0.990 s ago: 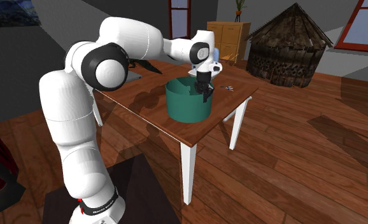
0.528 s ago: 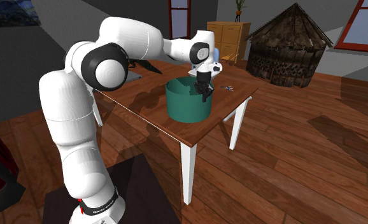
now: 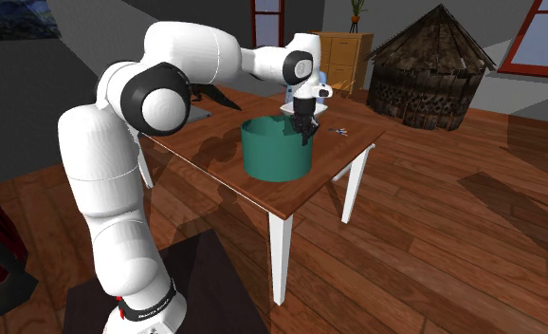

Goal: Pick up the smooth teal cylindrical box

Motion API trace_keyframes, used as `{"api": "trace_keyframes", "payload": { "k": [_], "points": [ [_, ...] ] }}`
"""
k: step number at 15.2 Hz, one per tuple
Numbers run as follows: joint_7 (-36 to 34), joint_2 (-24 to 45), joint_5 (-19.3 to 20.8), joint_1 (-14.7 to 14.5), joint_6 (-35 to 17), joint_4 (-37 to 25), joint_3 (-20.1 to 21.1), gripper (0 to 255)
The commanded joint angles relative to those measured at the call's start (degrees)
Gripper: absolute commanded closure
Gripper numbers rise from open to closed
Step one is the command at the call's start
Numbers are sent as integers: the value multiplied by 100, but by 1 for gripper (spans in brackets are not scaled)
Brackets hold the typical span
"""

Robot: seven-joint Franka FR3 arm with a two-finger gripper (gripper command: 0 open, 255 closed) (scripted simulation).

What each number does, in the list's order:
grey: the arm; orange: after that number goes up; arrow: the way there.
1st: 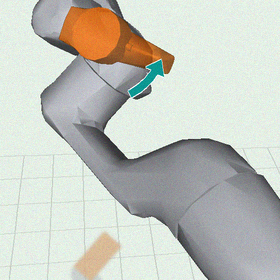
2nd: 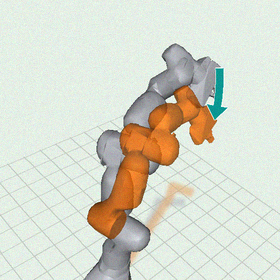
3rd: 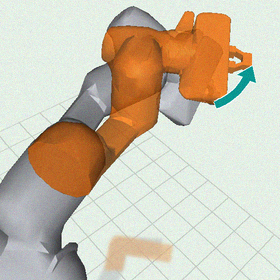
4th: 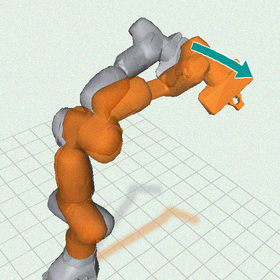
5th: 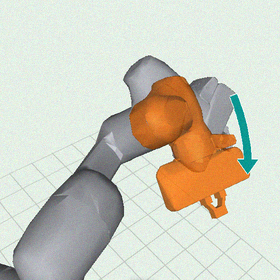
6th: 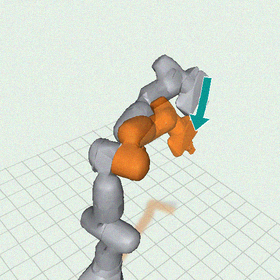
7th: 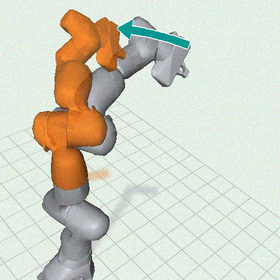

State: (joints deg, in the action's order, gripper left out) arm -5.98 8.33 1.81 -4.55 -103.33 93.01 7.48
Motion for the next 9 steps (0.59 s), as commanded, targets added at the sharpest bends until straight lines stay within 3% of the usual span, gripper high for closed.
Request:
{"api": "trace_keyframes", "payload": {
  "k": [1, 9],
  "points": [
    [-9, 0, -3, -11, 170, -187, 9, 255],
    [-7, 73, 6, -22, 748, -838, 15, 255]
  ]
}}
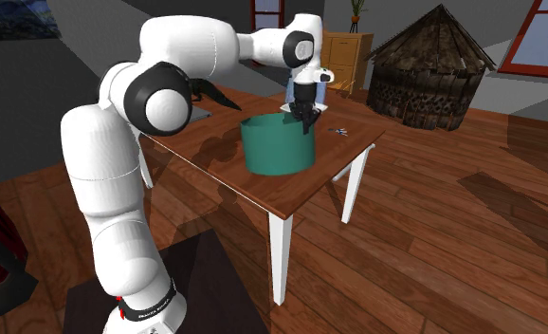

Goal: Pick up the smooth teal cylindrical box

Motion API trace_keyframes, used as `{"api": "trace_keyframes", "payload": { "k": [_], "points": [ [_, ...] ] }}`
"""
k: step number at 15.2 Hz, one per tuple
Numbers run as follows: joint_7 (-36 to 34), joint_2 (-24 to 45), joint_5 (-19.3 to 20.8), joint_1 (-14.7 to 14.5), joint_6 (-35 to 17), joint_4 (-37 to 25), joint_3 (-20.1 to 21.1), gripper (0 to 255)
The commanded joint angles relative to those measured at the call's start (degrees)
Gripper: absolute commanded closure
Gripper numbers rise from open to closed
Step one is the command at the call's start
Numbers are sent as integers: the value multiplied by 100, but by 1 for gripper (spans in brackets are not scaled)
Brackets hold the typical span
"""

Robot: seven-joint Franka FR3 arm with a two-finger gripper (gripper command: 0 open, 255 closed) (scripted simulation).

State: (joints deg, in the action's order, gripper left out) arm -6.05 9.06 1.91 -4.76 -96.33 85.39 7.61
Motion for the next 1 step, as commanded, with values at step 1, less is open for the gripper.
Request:
{"api": "trace_keyframes", "payload": {
  "k": [1],
  "points": [
    [-1, 1, -4, -1, 49, -78, 1, 255]
  ]
}}
